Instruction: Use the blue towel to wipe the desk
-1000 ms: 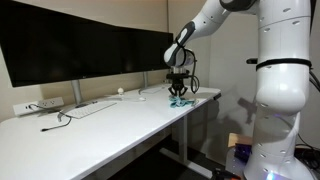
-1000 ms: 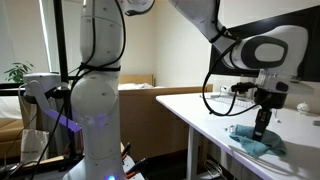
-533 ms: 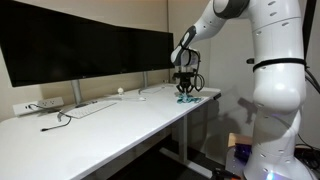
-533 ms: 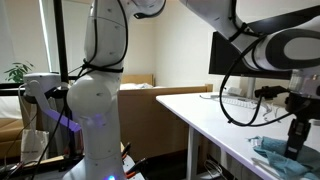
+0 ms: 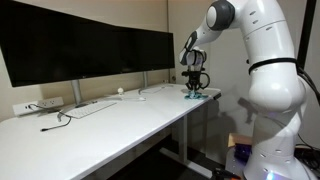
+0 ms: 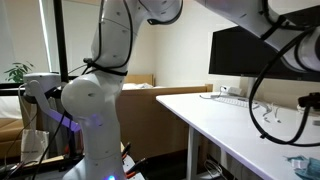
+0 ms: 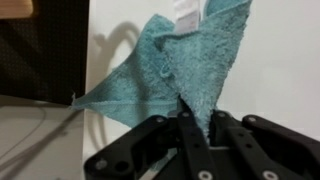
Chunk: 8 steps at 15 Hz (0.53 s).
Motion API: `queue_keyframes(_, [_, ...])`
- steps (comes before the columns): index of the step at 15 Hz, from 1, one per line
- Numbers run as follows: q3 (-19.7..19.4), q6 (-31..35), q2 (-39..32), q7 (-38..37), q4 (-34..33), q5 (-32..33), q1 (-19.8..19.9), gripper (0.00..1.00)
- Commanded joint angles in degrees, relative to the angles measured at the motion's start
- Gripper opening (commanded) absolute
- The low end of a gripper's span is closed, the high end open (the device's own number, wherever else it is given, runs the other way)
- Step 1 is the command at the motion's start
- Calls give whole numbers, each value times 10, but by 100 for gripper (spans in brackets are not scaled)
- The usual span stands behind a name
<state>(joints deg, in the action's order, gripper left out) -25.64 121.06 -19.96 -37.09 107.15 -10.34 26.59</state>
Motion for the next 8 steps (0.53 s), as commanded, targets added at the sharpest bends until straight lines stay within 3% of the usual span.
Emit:
queue_keyframes(1, [-8,-21,-73,22,-67,-40,45,7])
queue_keyframes(8, [-2,-79,-150,5,-197,-70,116,7])
